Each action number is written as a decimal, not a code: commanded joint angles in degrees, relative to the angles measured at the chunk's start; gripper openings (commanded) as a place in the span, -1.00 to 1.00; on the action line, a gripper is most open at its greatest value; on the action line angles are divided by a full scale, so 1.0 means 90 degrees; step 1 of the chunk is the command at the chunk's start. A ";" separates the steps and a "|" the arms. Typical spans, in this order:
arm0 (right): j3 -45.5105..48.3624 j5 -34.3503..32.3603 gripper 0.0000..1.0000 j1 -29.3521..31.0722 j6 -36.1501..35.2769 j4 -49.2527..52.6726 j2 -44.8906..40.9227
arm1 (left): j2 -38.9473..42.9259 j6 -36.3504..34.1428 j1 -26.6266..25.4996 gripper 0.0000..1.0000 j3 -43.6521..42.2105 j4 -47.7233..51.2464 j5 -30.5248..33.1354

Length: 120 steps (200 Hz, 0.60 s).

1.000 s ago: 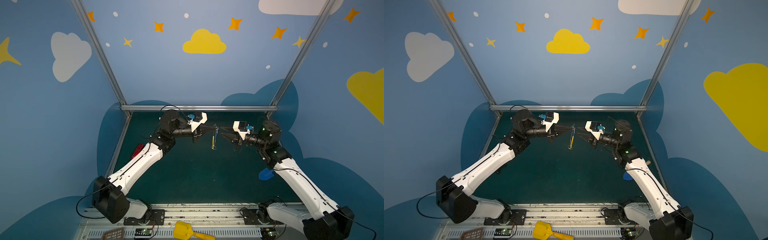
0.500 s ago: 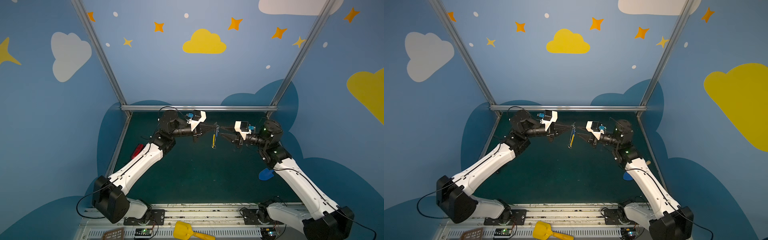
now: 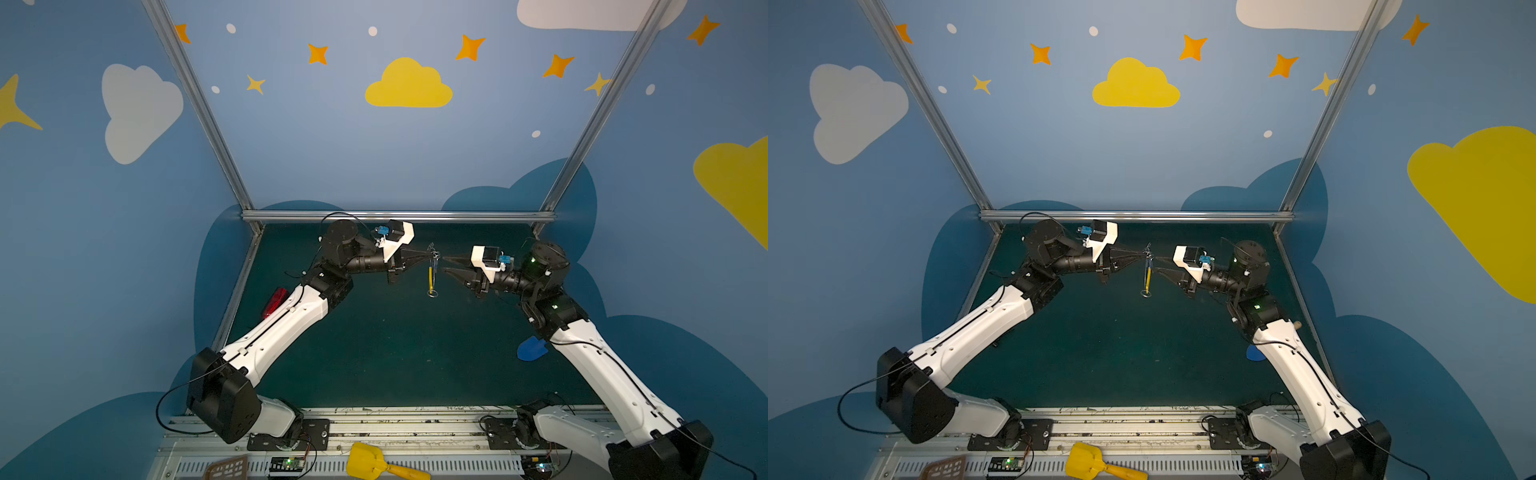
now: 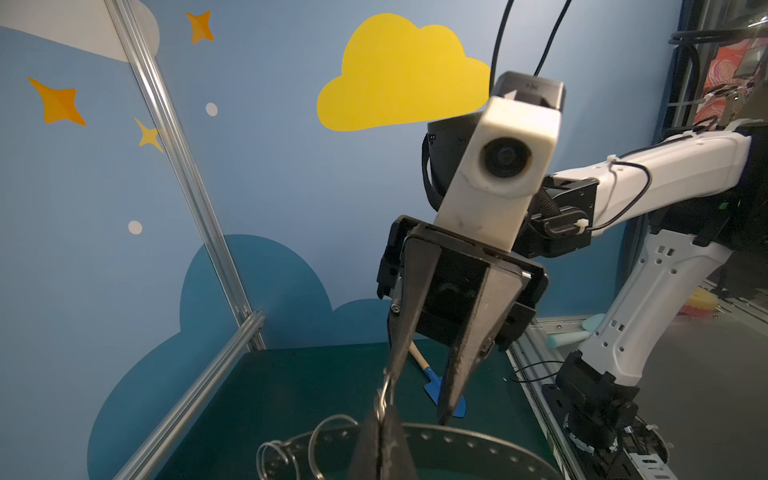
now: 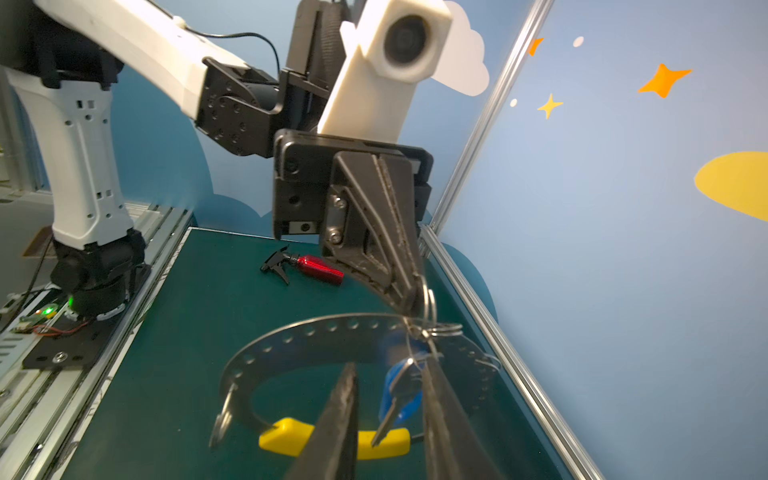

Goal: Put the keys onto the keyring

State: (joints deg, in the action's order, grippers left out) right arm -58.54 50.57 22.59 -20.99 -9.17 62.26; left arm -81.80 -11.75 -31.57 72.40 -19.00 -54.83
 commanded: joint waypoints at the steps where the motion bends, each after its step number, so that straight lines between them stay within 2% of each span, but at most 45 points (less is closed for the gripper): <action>1: -0.0011 -0.0393 -0.39 -0.0013 0.0282 -0.0226 0.0030 | -0.0060 -0.0087 -0.0051 -0.93 0.0216 -0.0011 -0.0057; 43: -0.0165 -0.0051 -0.34 0.0036 0.0332 -0.0414 0.0314 | -0.0091 -0.0182 -0.0085 -0.93 0.0300 0.0159 -0.0109; 96: -0.0149 0.0405 -0.59 0.0051 0.0340 -0.0544 0.0290 | -0.0112 -0.0338 -0.0098 -0.93 0.0368 0.0341 -0.0089; 120: -0.0126 0.0551 -0.59 0.0049 0.0580 -0.0581 0.0253 | -0.0113 -0.0371 -0.0095 -0.93 0.0392 0.0363 -0.0080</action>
State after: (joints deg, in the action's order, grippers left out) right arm -58.72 52.88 22.72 -17.93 -12.62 65.30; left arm -82.39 -14.06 -32.29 73.65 -15.94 -54.92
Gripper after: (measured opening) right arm 0.202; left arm 0.047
